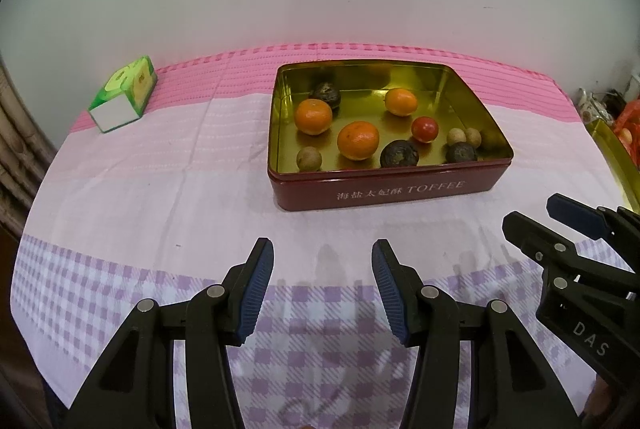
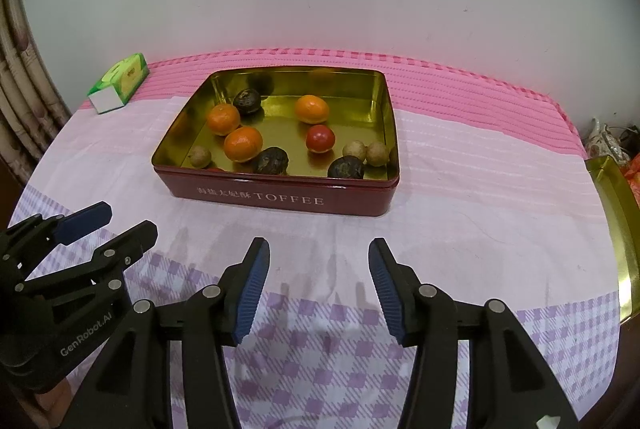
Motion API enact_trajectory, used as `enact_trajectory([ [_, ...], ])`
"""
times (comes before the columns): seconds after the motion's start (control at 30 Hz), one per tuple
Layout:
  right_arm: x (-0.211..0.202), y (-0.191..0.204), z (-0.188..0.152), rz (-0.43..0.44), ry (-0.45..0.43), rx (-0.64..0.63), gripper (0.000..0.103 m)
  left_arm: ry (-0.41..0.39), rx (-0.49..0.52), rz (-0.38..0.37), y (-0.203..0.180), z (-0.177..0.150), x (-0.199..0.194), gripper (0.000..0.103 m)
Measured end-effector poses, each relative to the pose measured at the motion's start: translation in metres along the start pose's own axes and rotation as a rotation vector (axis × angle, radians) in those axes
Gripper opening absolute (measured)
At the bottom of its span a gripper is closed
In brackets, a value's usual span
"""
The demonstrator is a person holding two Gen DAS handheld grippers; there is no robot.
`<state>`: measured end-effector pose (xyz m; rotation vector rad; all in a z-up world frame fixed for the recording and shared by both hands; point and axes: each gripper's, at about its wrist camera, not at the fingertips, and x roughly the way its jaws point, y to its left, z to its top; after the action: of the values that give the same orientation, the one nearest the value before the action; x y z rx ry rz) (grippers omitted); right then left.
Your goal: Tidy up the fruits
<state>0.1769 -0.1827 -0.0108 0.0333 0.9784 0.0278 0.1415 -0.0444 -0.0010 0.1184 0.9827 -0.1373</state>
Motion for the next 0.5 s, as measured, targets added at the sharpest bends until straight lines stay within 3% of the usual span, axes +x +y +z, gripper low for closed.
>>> enact_trajectory([
  [0.5,0.0012,-0.0002,-0.0005,-0.003,0.006,-0.008,0.049,-0.004,0.004,0.021,0.0004,-0.0021,-0.0013,0.053],
])
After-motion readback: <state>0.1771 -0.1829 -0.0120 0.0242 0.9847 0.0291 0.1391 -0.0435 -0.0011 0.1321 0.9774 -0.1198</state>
